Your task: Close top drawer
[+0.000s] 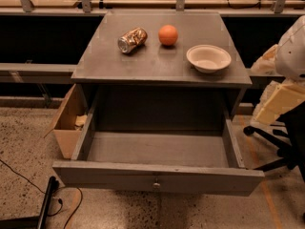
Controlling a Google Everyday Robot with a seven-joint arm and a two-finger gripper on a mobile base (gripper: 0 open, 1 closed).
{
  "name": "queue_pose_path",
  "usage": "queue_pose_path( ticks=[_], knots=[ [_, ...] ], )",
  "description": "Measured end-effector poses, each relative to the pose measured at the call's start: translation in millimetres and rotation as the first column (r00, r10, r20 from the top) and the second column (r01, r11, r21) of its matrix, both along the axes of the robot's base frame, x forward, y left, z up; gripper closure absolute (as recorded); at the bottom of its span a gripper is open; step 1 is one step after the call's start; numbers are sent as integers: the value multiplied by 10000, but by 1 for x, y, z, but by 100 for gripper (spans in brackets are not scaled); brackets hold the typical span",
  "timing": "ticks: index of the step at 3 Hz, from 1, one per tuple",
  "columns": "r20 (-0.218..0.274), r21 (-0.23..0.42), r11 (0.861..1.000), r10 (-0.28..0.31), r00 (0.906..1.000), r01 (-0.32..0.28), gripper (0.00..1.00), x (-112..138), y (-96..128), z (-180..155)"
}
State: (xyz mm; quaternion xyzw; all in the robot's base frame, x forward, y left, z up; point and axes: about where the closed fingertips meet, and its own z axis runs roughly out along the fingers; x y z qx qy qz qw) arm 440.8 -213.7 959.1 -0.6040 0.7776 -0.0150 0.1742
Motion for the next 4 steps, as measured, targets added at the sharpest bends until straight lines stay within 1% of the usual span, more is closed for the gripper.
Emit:
queue_pose_path(
  ticks=[1,2,3,4],
  knots=[
    [-203,715,9974,-112,9997,126,49,1,16,-33],
    [-516,1118,9932,-253,9983,310,71,-1,30,-68],
    [-448,1716,9848,-201,9988,276,96,-9,47,-99],
    [-76,2474,9688,-165,9998,178,100,-26,72,-141]
  ],
)
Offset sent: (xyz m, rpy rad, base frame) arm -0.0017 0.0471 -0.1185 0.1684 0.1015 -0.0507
